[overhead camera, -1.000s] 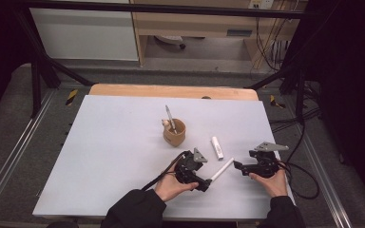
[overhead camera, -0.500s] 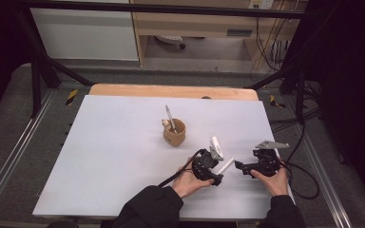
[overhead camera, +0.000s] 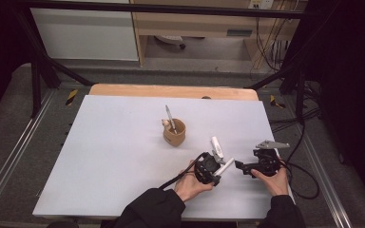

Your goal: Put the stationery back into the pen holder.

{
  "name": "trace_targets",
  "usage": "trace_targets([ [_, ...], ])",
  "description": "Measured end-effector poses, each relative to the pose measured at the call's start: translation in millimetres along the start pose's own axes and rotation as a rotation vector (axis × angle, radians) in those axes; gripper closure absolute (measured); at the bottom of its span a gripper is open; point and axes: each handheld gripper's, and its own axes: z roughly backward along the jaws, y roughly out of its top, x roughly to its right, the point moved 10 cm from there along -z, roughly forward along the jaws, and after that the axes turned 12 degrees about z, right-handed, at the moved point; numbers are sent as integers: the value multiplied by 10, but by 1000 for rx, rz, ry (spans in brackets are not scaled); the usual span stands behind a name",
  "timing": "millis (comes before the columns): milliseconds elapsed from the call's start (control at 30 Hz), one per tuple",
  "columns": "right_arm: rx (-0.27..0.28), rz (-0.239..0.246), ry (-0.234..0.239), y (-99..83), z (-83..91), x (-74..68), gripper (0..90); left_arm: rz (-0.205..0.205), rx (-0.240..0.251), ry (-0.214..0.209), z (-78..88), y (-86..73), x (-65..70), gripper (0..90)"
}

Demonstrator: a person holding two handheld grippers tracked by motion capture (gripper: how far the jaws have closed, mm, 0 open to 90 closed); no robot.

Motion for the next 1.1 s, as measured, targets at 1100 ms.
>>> trace_targets([
  [1100, -1, 104, 49, 143, 12, -223, 7, -11, -1, -19, 564, -87, -465, 781],
])
